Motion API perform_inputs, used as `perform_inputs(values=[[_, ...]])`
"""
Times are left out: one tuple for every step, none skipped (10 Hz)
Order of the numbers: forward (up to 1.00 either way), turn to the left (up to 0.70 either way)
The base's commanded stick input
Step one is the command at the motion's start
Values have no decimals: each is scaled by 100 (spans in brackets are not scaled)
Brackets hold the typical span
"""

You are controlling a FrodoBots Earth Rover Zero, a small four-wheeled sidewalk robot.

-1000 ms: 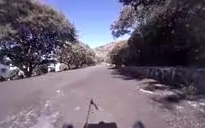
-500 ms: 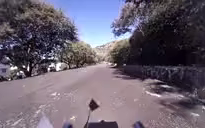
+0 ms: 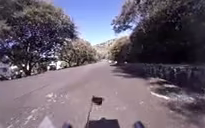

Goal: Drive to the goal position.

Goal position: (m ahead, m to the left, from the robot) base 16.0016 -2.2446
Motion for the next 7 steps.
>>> perform_inputs(values=[[50, -5], [50, -15], [50, -25], [50, -36], [50, -46], [50, -39], [50, -22]])
